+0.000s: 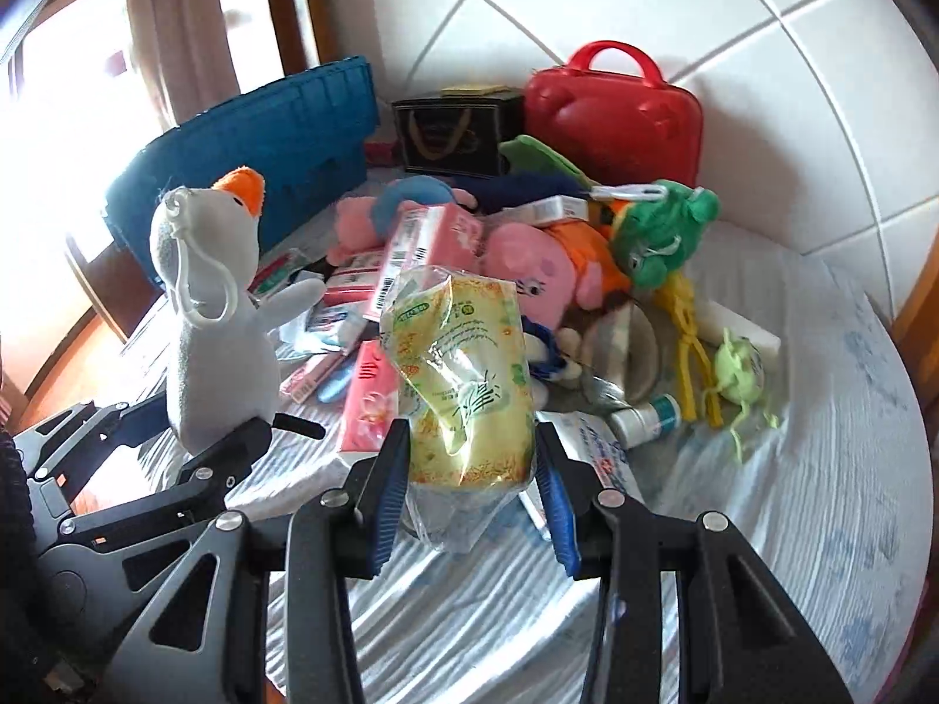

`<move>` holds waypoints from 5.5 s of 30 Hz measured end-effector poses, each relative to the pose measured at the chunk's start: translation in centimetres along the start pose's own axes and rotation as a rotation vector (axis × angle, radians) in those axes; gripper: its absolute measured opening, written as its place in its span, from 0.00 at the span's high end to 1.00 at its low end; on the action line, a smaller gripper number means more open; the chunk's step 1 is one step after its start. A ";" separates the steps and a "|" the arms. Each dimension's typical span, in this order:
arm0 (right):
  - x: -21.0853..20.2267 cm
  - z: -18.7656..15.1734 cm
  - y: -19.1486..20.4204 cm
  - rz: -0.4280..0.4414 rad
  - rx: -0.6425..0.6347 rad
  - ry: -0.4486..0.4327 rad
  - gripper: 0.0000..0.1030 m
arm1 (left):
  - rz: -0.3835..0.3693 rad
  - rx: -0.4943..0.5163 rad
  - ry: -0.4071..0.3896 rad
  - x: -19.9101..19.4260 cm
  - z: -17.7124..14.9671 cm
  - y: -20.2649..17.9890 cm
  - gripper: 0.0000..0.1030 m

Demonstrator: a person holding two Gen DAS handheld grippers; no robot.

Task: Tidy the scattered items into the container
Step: 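Grasp the yellow-and-green pouch with the right gripper while the left gripper holds the duck, then carry the white duck and yellow pouch over the blue crate with both grippers, then open both grippers to drop the duck and pouch into the crate, then withdraw both grippers and move back toward the items on the bed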

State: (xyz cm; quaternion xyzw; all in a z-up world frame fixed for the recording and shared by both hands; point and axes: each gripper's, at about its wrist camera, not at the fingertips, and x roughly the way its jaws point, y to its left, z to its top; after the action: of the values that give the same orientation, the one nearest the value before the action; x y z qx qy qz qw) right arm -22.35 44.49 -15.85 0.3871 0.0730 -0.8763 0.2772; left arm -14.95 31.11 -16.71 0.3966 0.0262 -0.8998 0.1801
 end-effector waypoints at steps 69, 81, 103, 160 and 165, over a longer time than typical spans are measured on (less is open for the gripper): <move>17.4 35.2 45.6 0.030 -0.083 -0.251 0.60 | 0.089 -0.078 -0.198 12.3 27.3 53.2 0.47; 20.0 37.0 47.2 -0.080 -0.030 -0.223 0.24 | 0.040 -0.079 -0.183 14.4 27.0 55.8 0.20; 15.9 33.8 48.2 -0.170 -0.008 -0.227 0.03 | -0.034 -0.094 -0.184 11.4 25.0 55.8 0.17; 4.2 -5.8 0.2 -0.515 0.620 0.168 0.03 | -0.350 0.427 0.167 11.8 2.7 1.7 0.17; 6.8 -7.4 0.6 -0.493 0.627 0.200 0.00 | -0.345 0.432 0.211 14.7 1.3 2.3 0.17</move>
State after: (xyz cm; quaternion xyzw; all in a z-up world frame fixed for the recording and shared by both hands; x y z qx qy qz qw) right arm -21.05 43.63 -25.76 0.5073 -0.0806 -0.8542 -0.0809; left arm -24.19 24.30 -26.22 0.5067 -0.0802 -0.8557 -0.0680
